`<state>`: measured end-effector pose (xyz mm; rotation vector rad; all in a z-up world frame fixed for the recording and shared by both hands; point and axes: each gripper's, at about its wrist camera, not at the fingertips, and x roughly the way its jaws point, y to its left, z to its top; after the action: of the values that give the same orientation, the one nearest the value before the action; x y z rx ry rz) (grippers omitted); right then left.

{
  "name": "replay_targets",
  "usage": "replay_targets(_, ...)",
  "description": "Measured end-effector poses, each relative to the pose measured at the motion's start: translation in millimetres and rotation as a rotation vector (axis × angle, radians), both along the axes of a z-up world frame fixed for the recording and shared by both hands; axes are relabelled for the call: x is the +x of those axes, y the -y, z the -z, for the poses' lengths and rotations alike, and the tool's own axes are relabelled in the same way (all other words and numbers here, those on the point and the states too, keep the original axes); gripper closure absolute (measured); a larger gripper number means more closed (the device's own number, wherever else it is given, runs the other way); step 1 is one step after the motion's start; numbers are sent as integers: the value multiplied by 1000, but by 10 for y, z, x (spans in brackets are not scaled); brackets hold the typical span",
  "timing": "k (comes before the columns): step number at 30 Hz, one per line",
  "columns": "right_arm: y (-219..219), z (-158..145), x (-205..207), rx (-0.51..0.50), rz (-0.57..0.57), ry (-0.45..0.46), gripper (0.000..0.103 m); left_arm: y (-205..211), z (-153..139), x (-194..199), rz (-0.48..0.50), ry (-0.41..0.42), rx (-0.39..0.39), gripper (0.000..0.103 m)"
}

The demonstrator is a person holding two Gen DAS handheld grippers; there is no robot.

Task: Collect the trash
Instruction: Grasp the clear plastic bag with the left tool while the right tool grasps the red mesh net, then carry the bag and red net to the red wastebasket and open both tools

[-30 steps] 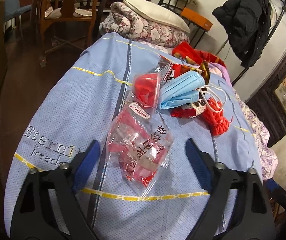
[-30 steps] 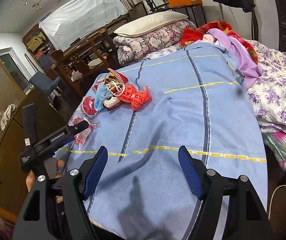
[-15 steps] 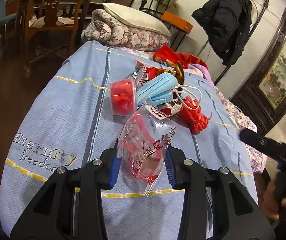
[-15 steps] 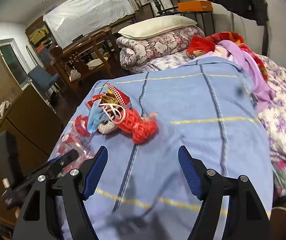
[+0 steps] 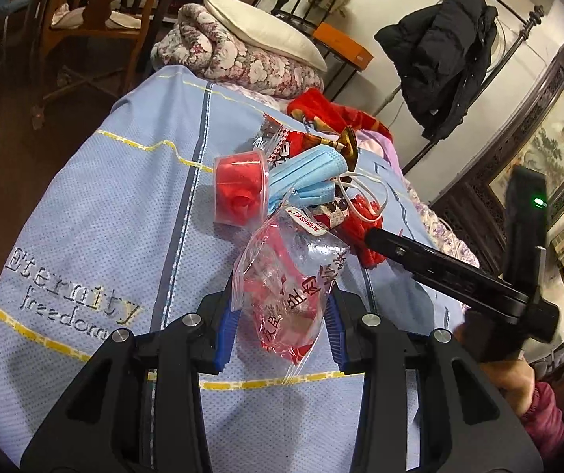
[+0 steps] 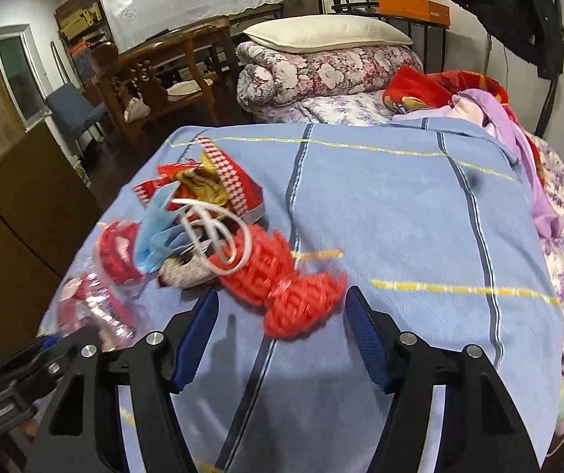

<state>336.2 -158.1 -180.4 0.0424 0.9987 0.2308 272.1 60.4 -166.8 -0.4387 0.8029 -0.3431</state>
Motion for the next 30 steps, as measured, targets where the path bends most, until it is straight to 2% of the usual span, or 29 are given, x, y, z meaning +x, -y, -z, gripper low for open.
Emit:
replay_targets(1,1,20,33,-8,6,-4,40,-4,-4,-5,0,3,1,64)
replay_targets(3,27,75,83,3,10,-23,61,3,-13,-11,2,9,8,64)
replay_targets(4,39,76,78,6,14,-22,69,12,-15,-14,2,11,14,64)
replay_targets(5,46,49,45,12,18,-8,72,24,-21,-18,1,13,22,64)
replay_targets(13,278,-424,-634,80,34,77,73,177,-93,-196,1,35,93,64)
replay_targets(17,407,-528,-939,86,47,76,72,205,-63,-412,15,-3,49,64)
replay_targets(19,478,-569,-1073,98,59,73,72,214,-101,-522,10,1,54,64)
replay_targets(23,598,-686,-1333,120,70,92,72,219,-274,-733,12,23,50,64)
replay_targets(30,759,-1021,-1830,148,85,173,72,404,-675,-1095,37,114,85,64)
